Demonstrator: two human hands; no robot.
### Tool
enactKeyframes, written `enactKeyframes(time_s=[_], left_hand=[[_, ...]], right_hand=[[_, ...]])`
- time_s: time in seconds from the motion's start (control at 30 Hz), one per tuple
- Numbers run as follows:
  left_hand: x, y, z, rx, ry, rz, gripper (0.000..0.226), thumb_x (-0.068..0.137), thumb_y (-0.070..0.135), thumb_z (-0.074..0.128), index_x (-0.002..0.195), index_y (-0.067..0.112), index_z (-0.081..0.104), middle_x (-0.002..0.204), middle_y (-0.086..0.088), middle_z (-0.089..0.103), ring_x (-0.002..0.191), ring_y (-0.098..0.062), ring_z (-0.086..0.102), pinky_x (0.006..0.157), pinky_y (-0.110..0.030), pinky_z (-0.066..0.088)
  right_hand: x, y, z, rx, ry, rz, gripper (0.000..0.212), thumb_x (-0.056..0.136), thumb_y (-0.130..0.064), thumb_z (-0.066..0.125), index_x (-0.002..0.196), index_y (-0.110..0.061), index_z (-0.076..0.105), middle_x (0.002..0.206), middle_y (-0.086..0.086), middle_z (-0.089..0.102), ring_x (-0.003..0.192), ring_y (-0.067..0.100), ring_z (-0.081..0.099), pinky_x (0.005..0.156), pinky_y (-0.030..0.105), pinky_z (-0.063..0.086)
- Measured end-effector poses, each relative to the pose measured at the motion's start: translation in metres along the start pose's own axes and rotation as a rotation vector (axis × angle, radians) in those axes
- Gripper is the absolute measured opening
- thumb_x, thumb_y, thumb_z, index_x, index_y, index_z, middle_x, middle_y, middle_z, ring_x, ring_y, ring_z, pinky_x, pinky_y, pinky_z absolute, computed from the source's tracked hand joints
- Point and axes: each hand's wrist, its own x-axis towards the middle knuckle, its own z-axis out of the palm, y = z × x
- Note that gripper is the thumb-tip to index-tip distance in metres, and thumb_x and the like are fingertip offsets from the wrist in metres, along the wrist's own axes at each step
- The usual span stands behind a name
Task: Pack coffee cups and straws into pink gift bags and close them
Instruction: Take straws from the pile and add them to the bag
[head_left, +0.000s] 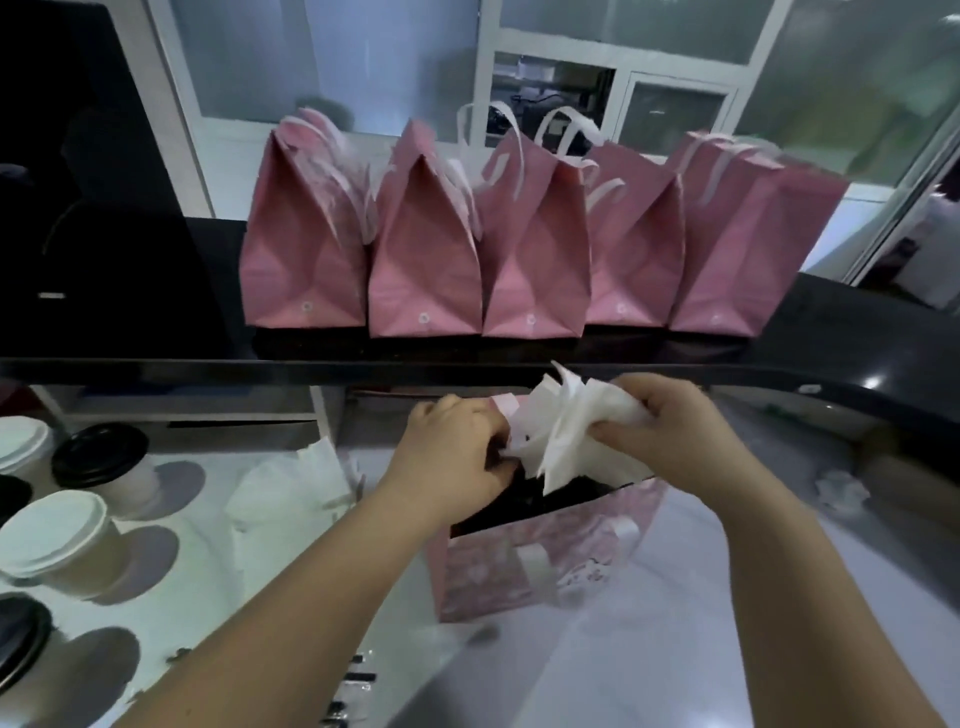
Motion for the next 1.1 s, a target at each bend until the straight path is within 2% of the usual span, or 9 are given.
enactKeyframes(time_s=[0.07,0.2,0.33,0.43,0.67,0.8,0.9,1.0,1.1], left_hand=[[0.004,0.003,0.009,0.013,-0.031,-0.015,0.024,0.074,0.040,0.064,0.096,0.031,0.063,0.098,0.013,0.060,0.104,-0.017,0.052,0.086,-0.032,0.027],[0.009,-0.003,0.019,0.039,-0.104,-0.034,0.057,0.071,0.048,0.067,0.126,0.035,0.054,0.125,0.014,0.056,0.125,-0.015,0.044,0.113,-0.043,0.016],[0.010,-0.008,0.021,0.022,-0.195,0.017,0.097,0.064,0.063,0.071,0.147,0.039,0.026,0.159,0.011,0.018,0.147,-0.009,0.005,0.117,-0.055,-0.008],[0.012,-0.008,0.025,0.030,-0.232,0.027,0.107,0.067,0.068,0.067,0.152,0.038,0.009,0.163,0.009,-0.004,0.146,-0.008,-0.018,0.118,-0.054,-0.011],[0.020,-0.010,0.025,-0.019,-0.245,0.002,0.120,0.063,0.071,0.066,0.152,0.040,-0.007,0.161,0.010,-0.016,0.144,-0.008,-0.025,0.118,-0.053,-0.009],[0.019,-0.010,0.025,-0.064,-0.177,0.015,0.111,0.068,0.067,0.069,0.154,0.037,0.007,0.163,0.009,-0.007,0.147,-0.007,-0.017,0.120,-0.050,-0.006],[0.012,-0.007,0.020,-0.298,0.058,0.012,0.070,0.080,0.036,0.075,0.143,0.031,0.045,0.156,0.010,0.030,0.147,-0.007,0.015,0.121,-0.044,0.013],[-0.001,-0.005,0.018,-0.426,0.362,-0.013,0.033,0.080,0.015,0.072,0.112,0.023,0.070,0.124,0.010,0.063,0.123,-0.006,0.051,0.108,-0.034,0.038],[-0.025,-0.007,0.027,-0.672,0.537,-0.137,0.019,0.083,0.022,0.068,0.101,0.016,0.071,0.103,0.003,0.070,0.100,-0.011,0.064,0.089,-0.026,0.050]], right_hand=[[0.003,0.016,0.005,-0.043,-0.072,-0.023,0.019,0.076,-0.020,0.077,0.078,-0.036,0.066,0.073,-0.020,0.065,0.061,-0.001,0.057,0.053,0.016,0.041],[0.012,0.041,0.018,-0.126,-0.158,-0.007,0.024,0.078,-0.018,0.073,0.079,-0.040,0.062,0.074,-0.018,0.064,0.066,-0.003,0.060,0.051,0.012,0.043],[0.027,0.052,0.027,-0.282,-0.214,-0.072,0.021,0.083,-0.013,0.061,0.098,-0.026,0.068,0.086,-0.003,0.068,0.077,0.017,0.063,0.068,0.036,0.054],[0.045,0.044,0.040,-0.458,-0.211,-0.194,0.026,0.087,-0.014,0.054,0.109,-0.023,0.066,0.094,0.005,0.068,0.086,0.028,0.062,0.071,0.040,0.053],[0.070,0.049,0.067,-0.758,-0.193,-0.478,0.029,0.087,-0.015,0.056,0.116,-0.018,0.059,0.117,0.003,0.061,0.110,0.028,0.054,0.080,0.036,0.043],[0.068,0.055,0.060,-0.645,-0.182,-0.449,0.035,0.086,-0.027,0.062,0.121,-0.023,0.060,0.123,0.000,0.060,0.113,0.024,0.053,0.081,0.035,0.043],[0.054,0.060,0.043,-0.456,-0.089,-0.465,0.029,0.086,-0.025,0.065,0.115,-0.025,0.065,0.114,-0.004,0.065,0.106,0.021,0.057,0.079,0.035,0.050],[0.034,0.084,0.018,-0.104,0.092,-0.494,0.022,0.082,-0.014,0.074,0.099,-0.028,0.071,0.093,-0.021,0.065,0.091,0.007,0.060,0.076,0.021,0.049],[0.010,0.121,0.003,0.348,0.178,-0.260,0.015,0.083,-0.035,0.070,0.099,-0.034,0.071,0.097,-0.017,0.071,0.093,0.006,0.065,0.082,0.017,0.051]])
